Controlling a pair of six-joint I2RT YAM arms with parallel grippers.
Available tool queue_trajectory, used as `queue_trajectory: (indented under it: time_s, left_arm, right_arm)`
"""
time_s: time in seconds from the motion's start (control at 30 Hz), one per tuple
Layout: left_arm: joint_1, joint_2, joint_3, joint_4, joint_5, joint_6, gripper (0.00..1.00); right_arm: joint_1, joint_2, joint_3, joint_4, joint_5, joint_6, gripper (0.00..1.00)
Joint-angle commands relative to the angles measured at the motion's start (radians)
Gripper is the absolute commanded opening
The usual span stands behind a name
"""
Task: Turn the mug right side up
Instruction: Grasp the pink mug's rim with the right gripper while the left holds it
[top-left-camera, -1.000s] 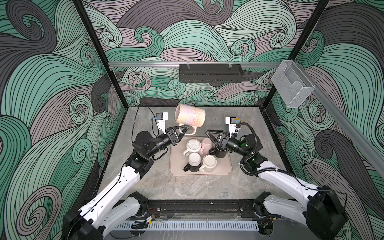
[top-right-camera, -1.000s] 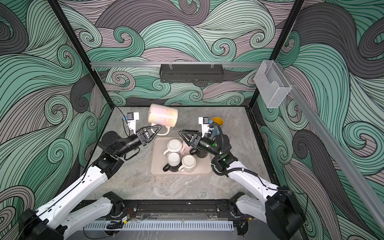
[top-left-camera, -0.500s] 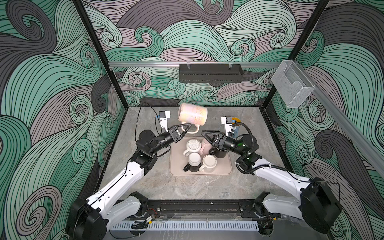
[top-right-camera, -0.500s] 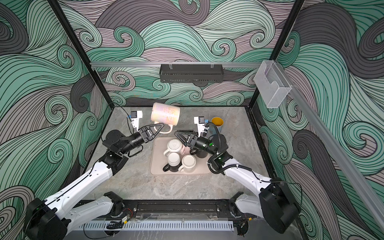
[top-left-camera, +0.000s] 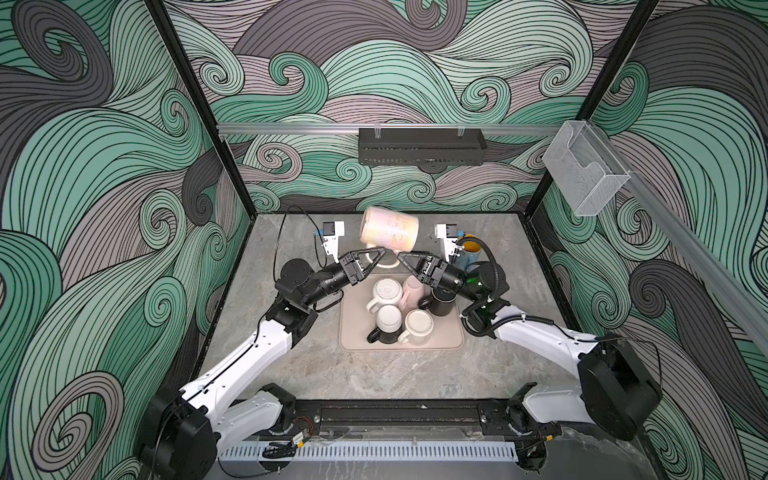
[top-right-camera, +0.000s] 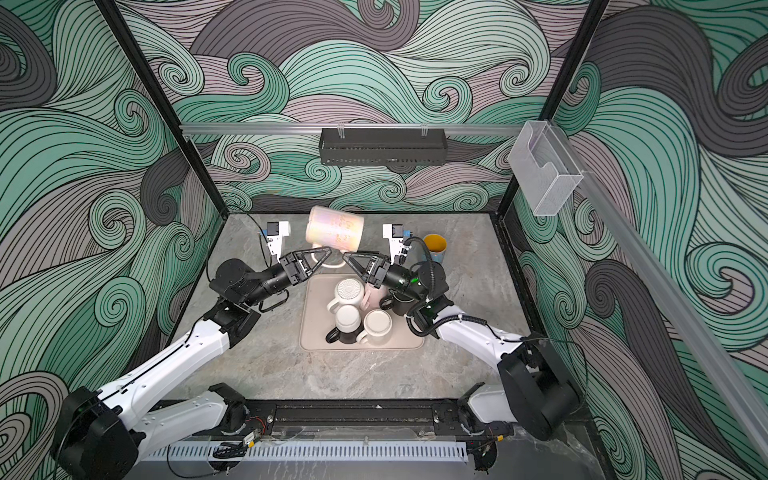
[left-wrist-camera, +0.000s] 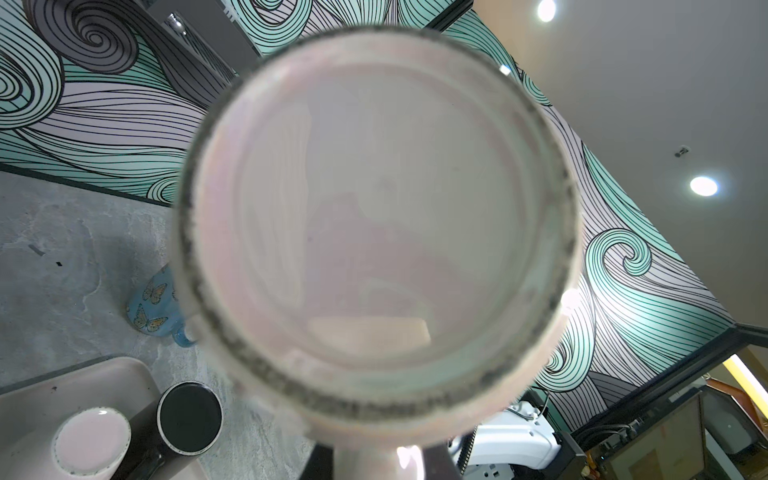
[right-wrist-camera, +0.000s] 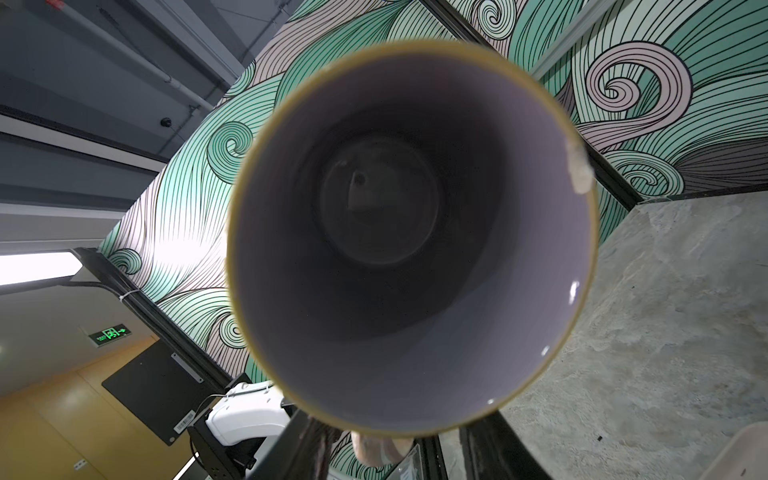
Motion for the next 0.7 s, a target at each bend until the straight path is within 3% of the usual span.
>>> queue_trajectory:
  time_s: [0.0, 0.67]
  left_arm:
    - [0.006, -0.003, 0.016, 0.195, 0.025, -0.021, 0.00]
    - [-0.004, -0.009, -0.015, 0.163, 0.016, -0.008, 0.00]
  right_arm:
    - [0.004, 0.023, 0.048, 0.098, 0.007, 0.060, 0.47]
    - [0.006, 0.145, 0.185, 0.164, 0.024, 0.144, 0.41]
